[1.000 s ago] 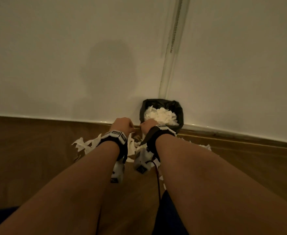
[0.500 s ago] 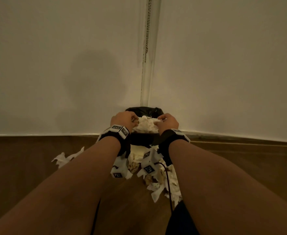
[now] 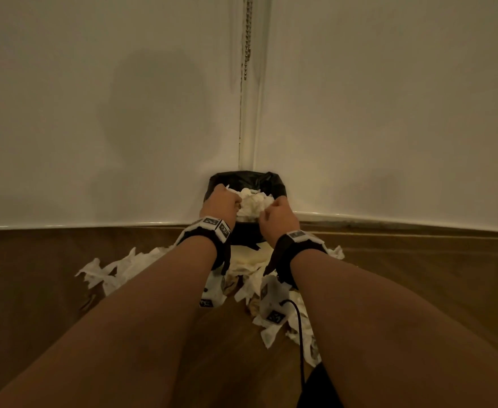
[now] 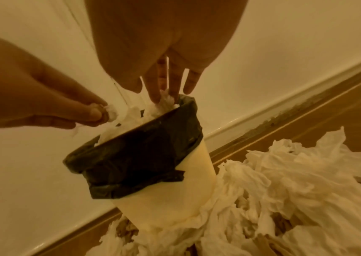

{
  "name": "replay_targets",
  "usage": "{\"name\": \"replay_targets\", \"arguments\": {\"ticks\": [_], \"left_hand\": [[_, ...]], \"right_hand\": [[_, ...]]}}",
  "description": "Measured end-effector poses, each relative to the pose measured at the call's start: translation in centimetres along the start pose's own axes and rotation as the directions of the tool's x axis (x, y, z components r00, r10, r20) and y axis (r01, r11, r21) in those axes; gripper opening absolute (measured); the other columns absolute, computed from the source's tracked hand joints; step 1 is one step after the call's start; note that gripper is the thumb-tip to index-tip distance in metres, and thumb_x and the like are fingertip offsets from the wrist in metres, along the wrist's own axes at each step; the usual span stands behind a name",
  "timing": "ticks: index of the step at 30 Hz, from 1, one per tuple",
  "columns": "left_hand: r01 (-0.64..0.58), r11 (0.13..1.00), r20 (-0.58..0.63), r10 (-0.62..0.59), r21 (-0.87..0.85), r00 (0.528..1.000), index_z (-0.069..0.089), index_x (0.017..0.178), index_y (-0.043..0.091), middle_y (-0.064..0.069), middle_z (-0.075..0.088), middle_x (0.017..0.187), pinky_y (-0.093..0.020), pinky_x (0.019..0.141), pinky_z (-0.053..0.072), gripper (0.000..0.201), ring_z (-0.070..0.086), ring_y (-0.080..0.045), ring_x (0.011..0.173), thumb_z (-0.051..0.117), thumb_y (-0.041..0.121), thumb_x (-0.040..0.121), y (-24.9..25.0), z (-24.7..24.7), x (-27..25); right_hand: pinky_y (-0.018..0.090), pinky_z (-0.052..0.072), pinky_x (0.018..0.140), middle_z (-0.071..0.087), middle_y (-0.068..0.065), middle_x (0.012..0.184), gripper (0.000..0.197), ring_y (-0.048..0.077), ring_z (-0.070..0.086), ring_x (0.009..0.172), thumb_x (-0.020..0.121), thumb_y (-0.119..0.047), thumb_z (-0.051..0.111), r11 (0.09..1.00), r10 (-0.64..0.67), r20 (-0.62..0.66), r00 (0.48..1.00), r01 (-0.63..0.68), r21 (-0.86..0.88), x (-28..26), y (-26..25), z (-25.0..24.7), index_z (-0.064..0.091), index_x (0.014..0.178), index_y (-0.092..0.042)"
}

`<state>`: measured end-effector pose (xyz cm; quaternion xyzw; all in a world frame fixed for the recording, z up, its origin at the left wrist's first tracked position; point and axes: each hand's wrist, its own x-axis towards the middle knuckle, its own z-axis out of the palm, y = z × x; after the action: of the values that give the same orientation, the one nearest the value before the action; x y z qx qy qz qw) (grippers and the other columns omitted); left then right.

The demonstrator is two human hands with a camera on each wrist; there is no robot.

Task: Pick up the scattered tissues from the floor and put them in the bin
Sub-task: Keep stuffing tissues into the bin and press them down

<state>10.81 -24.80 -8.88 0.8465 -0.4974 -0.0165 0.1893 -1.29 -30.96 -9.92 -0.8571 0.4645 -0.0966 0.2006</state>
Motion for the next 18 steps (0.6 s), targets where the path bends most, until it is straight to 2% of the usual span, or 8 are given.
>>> {"name": "replay_targets", "arguments": {"ticks": [3, 6, 8, 11, 13, 14, 16, 18], "left_hand": [[-0.008, 0.999, 0.023, 0.007, 0.047, 1.000, 0.063, 0.109, 0.020, -0.010, 0.052, 0.124, -0.030, 0.080, 0.044, 0.022, 0.056, -0.027, 0.105, 0.049, 0.015, 0.093, -0.5, 0.9, 0.1], [-0.002, 0.993, 0.074, -0.007, 0.121, 0.997, 0.062, 0.113, 0.018, -0.010, 0.053, 0.125, -0.032, 0.084, 0.046, 0.025, 0.055, -0.028, 0.108, 0.048, 0.013, 0.093, -0.7, 1.7, 0.5], [-0.004, 0.983, 0.137, -0.022, 0.183, 0.990, 0.056, 0.125, 0.015, -0.013, 0.049, 0.130, -0.034, 0.090, 0.044, 0.032, 0.052, -0.029, 0.114, 0.046, 0.016, 0.095, -0.9, 2.1, 1.1], [-0.083, 0.964, 0.256, 0.016, 0.253, 0.967, 0.038, 0.141, 0.011, -0.014, 0.036, 0.142, -0.035, 0.102, 0.039, 0.046, 0.046, -0.029, 0.122, 0.039, 0.026, 0.098, -0.7, 2.8, 1.3], [-0.164, 0.948, 0.299, 0.079, 0.272, 0.951, 0.044, 0.135, 0.010, -0.014, 0.037, 0.137, -0.034, 0.092, 0.041, 0.043, 0.051, -0.029, 0.113, 0.032, 0.031, 0.100, -0.8, 3.3, 0.8], [-0.179, 0.949, 0.315, 0.092, 0.258, 0.944, 0.047, 0.130, 0.008, -0.015, 0.041, 0.132, -0.034, 0.087, 0.042, 0.042, 0.051, -0.030, 0.110, 0.030, 0.030, 0.100, -0.8, 3.4, 0.3], [-0.154, 0.964, 0.330, 0.076, 0.217, 0.941, 0.048, 0.122, 0.006, -0.017, 0.050, 0.123, -0.037, 0.086, 0.045, 0.034, 0.047, -0.031, 0.111, 0.031, 0.024, 0.099, -0.7, 3.5, -0.2], [-0.160, 0.965, 0.341, 0.083, 0.206, 0.936, 0.044, 0.124, 0.006, -0.015, 0.054, 0.120, -0.039, 0.087, 0.044, 0.032, 0.045, -0.030, 0.113, 0.033, 0.020, 0.098, -0.9, 3.2, -0.6]], "right_hand": [[0.041, 0.036, 0.102, 0.031, 0.007, 0.138, 0.041, 0.027, 0.057, 0.100, 0.099, -0.029, 0.033, 0.995, -0.014, 0.039, 0.999, 0.018, -0.103, -0.1, -0.1, 1.0, 0.060, 0.114, -0.002], [0.043, 0.029, 0.107, 0.031, 0.003, 0.142, 0.040, 0.023, 0.053, 0.111, 0.098, -0.031, 0.031, 0.984, -0.058, 0.065, 0.996, 0.068, -0.164, 0.3, 0.1, 2.0, 0.063, 0.113, -0.012], [0.046, 0.024, 0.109, 0.031, 0.002, 0.143, 0.041, 0.019, 0.046, 0.121, 0.098, -0.033, 0.029, 0.973, -0.076, 0.085, 0.993, 0.093, -0.211, 0.8, 0.3, 2.7, 0.063, 0.114, -0.017], [0.051, 0.017, 0.111, 0.035, 0.002, 0.139, 0.045, 0.021, 0.053, 0.111, 0.098, -0.035, 0.025, 0.974, -0.060, 0.072, 0.996, 0.074, -0.215, 1.3, 0.2, 3.5, 0.066, 0.107, -0.017], [0.053, 0.012, 0.111, 0.036, 0.002, 0.137, 0.042, 0.022, 0.055, 0.107, 0.097, -0.034, 0.027, 0.974, -0.043, 0.097, 0.994, 0.064, -0.219, 1.5, -0.2, 3.8, 0.064, 0.108, -0.018], [0.056, 0.010, 0.111, 0.036, 0.003, 0.138, 0.038, 0.021, 0.052, 0.112, 0.096, -0.032, 0.030, 0.968, -0.035, 0.141, 0.989, 0.069, -0.243, 1.7, -0.3, 3.8, 0.062, 0.111, -0.019], [0.060, 0.006, 0.110, 0.033, 0.003, 0.141, 0.034, 0.021, 0.043, 0.124, 0.092, -0.030, 0.038, 0.951, -0.012, 0.246, 0.969, 0.087, -0.295, 2.1, -0.7, 3.8, 0.056, 0.120, -0.023], [0.062, 0.002, 0.110, 0.036, 0.004, 0.141, 0.040, 0.024, 0.038, 0.130, 0.091, -0.031, 0.038, 0.952, 0.013, 0.304, 0.953, 0.081, -0.295, 2.5, -1.0, 3.7, 0.047, 0.129, -0.022]]}}
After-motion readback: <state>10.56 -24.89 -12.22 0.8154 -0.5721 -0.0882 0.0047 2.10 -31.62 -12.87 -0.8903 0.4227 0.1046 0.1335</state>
